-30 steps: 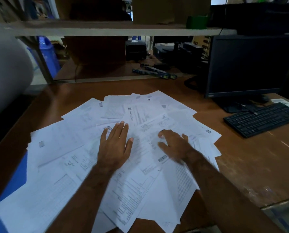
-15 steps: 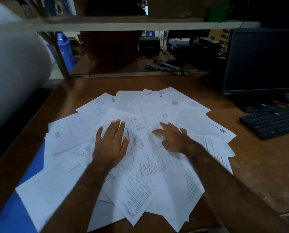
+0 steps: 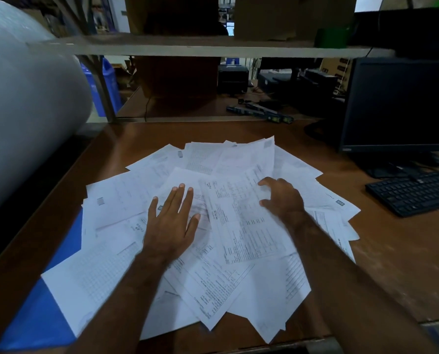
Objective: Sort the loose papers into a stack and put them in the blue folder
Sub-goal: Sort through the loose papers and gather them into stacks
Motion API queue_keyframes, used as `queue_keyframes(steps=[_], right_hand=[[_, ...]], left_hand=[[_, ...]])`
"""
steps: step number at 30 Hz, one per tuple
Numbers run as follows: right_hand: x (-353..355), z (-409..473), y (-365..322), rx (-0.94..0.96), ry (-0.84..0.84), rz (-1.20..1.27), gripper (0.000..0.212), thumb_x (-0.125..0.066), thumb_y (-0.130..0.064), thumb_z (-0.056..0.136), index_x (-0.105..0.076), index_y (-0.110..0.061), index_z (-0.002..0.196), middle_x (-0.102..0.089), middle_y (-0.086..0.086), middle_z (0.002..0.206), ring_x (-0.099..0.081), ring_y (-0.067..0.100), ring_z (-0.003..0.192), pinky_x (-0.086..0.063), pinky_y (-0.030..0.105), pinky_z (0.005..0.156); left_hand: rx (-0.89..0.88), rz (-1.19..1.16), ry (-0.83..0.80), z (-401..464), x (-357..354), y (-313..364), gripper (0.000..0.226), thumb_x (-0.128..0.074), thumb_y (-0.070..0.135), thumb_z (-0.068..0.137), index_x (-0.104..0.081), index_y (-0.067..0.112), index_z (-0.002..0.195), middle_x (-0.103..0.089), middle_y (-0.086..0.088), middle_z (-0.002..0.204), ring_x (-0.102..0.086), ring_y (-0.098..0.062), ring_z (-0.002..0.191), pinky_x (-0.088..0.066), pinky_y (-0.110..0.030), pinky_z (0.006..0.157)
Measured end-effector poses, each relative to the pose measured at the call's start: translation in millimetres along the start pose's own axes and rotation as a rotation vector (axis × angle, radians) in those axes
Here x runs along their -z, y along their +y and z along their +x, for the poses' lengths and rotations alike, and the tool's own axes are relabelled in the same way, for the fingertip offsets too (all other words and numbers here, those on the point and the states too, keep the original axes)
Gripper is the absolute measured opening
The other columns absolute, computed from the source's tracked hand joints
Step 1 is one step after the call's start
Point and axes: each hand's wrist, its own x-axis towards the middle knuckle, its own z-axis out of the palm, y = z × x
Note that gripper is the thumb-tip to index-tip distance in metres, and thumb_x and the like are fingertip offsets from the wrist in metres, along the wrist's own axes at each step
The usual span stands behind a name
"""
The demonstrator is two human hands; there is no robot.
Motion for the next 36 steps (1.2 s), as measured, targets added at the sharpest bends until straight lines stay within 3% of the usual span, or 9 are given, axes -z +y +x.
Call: queue_keyframes(steps=[4,9,13,16,19,23,27,32,36], right_hand=[[4.5,-7.3,11.4,0.04,0.049,0.042,0.024,-0.07,-0.032,0.094,-0.071,-0.025,0.117,-0.073,0.001,0.121,-0.068,0.025,0.104,-0.055,0.039,0.094],[13.9,-13.5,12.8,0.157,0.2,-0.176,0.032,-0.054,-0.035,0.103,-0.07,-0.024,0.129,-0.071,0.0,0.129,-0.066,0.024,0.111,-0.048,0.035,0.099],[36.9,-17.3,2.4,0.221,0.07,-0.012,0.071,-0.071,-0.035,0.094,-0.038,-0.026,0.156,-0.038,0.0,0.162,-0.044,0.024,0.142,-0.037,0.038,0.115],[54.0,-22.0,-13.5,0.355,0.024,0.042,0.101,-0.079,-0.028,0.088,-0.01,-0.032,0.163,-0.016,-0.003,0.169,-0.033,0.021,0.149,-0.035,0.033,0.115],[67.0,-23.1,-26.4,0.388,-0.007,0.264,0.094,-0.075,-0.032,0.091,-0.013,-0.04,0.161,-0.02,-0.006,0.167,-0.032,0.019,0.148,-0.034,0.038,0.117],[71.2,-24.5,-22.4,0.271,-0.229,0.944,0.079,-0.079,-0.032,0.087,-0.037,-0.052,0.151,-0.045,-0.017,0.151,-0.061,0.018,0.125,-0.055,0.051,0.101],[48.1,-26.9,-15.4,0.215,-0.204,0.531,0.084,-0.073,-0.04,0.091,-0.023,-0.045,0.158,-0.04,-0.009,0.159,-0.052,0.015,0.131,-0.05,0.042,0.107],[50.4,-32.4,-32.8,0.33,-0.122,0.504,0.082,-0.065,-0.033,0.098,-0.013,-0.039,0.161,-0.034,-0.01,0.162,-0.044,0.018,0.142,-0.045,0.039,0.11],[57.6,-34.6,-39.4,0.311,-0.128,0.648,0.09,-0.075,-0.037,0.09,-0.018,-0.047,0.158,-0.04,-0.016,0.154,-0.055,0.012,0.13,-0.056,0.034,0.1]], left_hand=[[-0.024,-0.006,0.002,-0.6,5.0,-3.3,0.075,-0.02,0.063,0.101,-0.036,0.019,0.158,-0.034,-0.007,0.164,-0.038,-0.03,0.149,-0.019,-0.062,0.12],[-0.071,-0.032,0.024,3.6,16.9,2.0,0.076,-0.015,0.064,0.102,-0.036,0.019,0.158,-0.033,-0.006,0.164,-0.036,-0.029,0.15,-0.019,-0.063,0.121],[-0.066,-0.077,0.028,8.7,25.6,5.1,0.074,-0.016,0.065,0.102,-0.031,0.022,0.16,-0.026,-0.004,0.168,-0.03,-0.027,0.153,-0.019,-0.063,0.122],[-0.102,-0.127,0.052,15.0,34.0,8.5,0.073,-0.017,0.068,0.101,-0.021,0.03,0.163,-0.013,0.002,0.171,-0.017,-0.021,0.157,-0.01,-0.059,0.125],[-0.083,-0.224,0.092,24.3,45.0,10.1,0.072,-0.02,0.072,0.098,-0.012,0.04,0.162,-0.002,0.007,0.172,-0.011,-0.018,0.158,-0.007,-0.058,0.124],[0.0,-0.447,0.135,31.1,59.1,1.3,0.067,-0.017,0.081,0.093,-0.001,0.061,0.155,0.003,0.014,0.171,-0.014,-0.019,0.157,-0.012,-0.059,0.123],[-0.015,-0.426,0.122,28.7,64.4,-5.6,0.065,-0.012,0.084,0.091,0.006,0.066,0.151,0.011,0.022,0.169,-0.007,-0.016,0.158,-0.011,-0.059,0.123],[0.064,-0.429,0.022,20.6,61.2,-10.0,0.076,-0.01,0.092,0.082,0.006,0.064,0.152,0.015,0.022,0.168,-0.005,-0.018,0.158,-0.006,-0.062,0.121],[0.141,-0.661,-0.034,20.7,70.1,-5.2,0.082,-0.022,0.101,0.069,0.011,0.078,0.14,0.016,0.021,0.168,-0.003,-0.017,0.158,-0.012,-0.056,0.123]])
